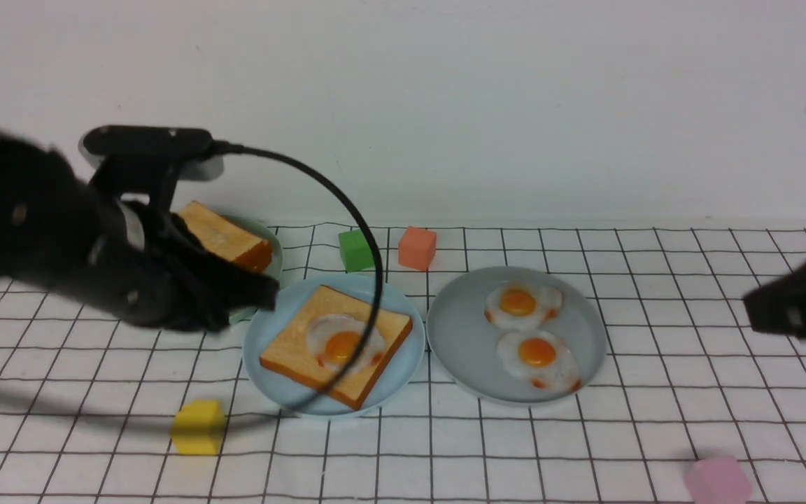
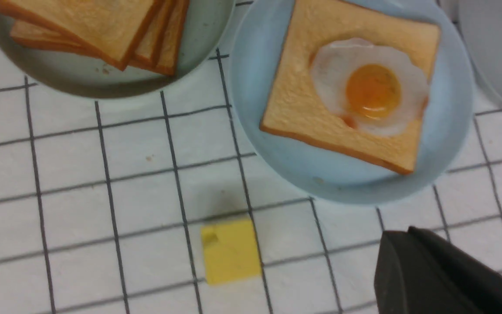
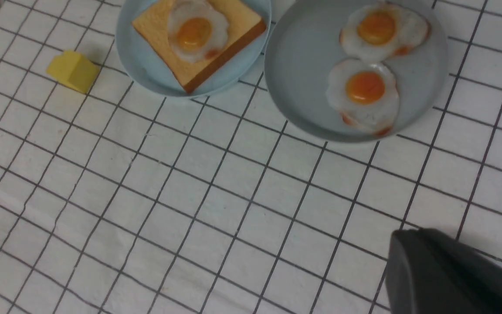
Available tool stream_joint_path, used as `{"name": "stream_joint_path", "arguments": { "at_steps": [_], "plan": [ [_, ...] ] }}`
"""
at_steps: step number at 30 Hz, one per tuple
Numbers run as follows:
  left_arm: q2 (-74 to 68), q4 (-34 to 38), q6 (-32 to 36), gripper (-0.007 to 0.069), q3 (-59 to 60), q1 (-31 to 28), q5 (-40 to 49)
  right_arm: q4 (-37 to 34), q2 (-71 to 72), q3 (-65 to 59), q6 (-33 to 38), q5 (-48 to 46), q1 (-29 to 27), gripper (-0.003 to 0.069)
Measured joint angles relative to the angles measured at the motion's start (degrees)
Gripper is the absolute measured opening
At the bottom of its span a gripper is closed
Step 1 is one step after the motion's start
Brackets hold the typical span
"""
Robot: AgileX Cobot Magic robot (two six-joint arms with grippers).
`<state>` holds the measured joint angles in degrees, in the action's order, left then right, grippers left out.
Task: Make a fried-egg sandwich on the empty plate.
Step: Use the left arm to grab a slice of bread
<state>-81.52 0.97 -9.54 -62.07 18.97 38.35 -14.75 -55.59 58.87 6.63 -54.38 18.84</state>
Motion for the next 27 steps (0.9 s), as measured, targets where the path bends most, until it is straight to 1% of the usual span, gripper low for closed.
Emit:
{"name": "stream_joint_path", "arguments": {
  "at_steps": [2, 3, 5, 8, 10, 13, 15, 16, 17, 18, 19, 20, 21, 24, 27],
  "plan": [
    [-4.2, 3.4, 5.5, -0.0013, -3.1, -4.0, 0.0, 0.0, 1.9, -2.0, 0.7, 2.0, 0.0, 0.0003],
    [-4.7, 3.6, 5.9, -0.0013, -3.4, -4.0, 0.0, 0.0, 2.0, -2.2, 0.7, 2.0, 0.0, 0.0003],
    [-10.3, 4.1, 10.2, -0.0013, -7.3, -7.9, -0.1, 0.0, 3.0, -3.4, 1.0, 3.4, 0.0, 0.0004],
    [-14.7, 3.3, 12.8, -0.0012, -11.0, -10.2, -0.1, -0.1, 3.0, -3.4, 1.1, 4.1, 0.0, 0.0004],
    [-18.1, 2.3, 14.3, 0.0002, -13.5, -11.2, -0.1, -0.4, 3.0, -3.5, 1.2, 4.4, 0.0, 0.0004],
    [-22.4, 0.8, 16.6, 0.0064, -16.8, -11.8, -0.3, -0.6, 3.0, -3.5, 1.2, 5.0, 0.0, 0.0005],
    [-24.9, -1.0, 18.9, 0.0136, -18.6, -11.8, -1.3, -0.7, 3.0, -3.5, 1.2, 5.0, 0.0, 0.0006],
    [-25.1, -1.0, 19.2, 0.0143, -18.7, -11.8, -1.5, -0.7, 3.0, -3.5, 1.2, 5.0, 0.0, 0.0006],
    [-26.3, -1.0, 21.1, 0.0199, -19.3, -11.8, -2.9, -0.8, 3.0, -3.5, 1.2, 5.0, 0.0, 0.0006],
    [-27.0, -1.4, 22.6, 0.0239, -19.5, -11.8, -4.0, -0.8, 3.0, -3.5, 1.2, 5.0, 0.0, 0.0006],
    [-27.5, -1.5, 23.6, 0.0262, -19.6, -11.8, -4.6, -0.8, 3.0, -3.5, 1.2, 5.0, 0.0, 0.0006],
    [-28.1, -1.8, 25.8, 0.0312, -19.6, -11.8, -6.0, -0.9, 3.0, -3.5, 1.2, 5.1, 0.0, 0.0006],
    [-28.6, -2.0, 27.2, 0.0342, -19.6, -11.8, -6.5, -0.9, 3.0, -3.5, 1.2, 5.1, 0.0, 0.0006],
    [-29.7, -2.1, 30.2, 0.0393, -19.6, -11.8, -7.0, -0.9, 3.0, -3.6, 1.2, 5.1, 0.0, 0.0007],
    [-31.0, -2.1, 31.9, 0.0412, -19.6, -11.8, -7.1, -0.9, 3.0, -4.1, 1.2, 5.1, 0.0, 0.0009]
  ]
}}
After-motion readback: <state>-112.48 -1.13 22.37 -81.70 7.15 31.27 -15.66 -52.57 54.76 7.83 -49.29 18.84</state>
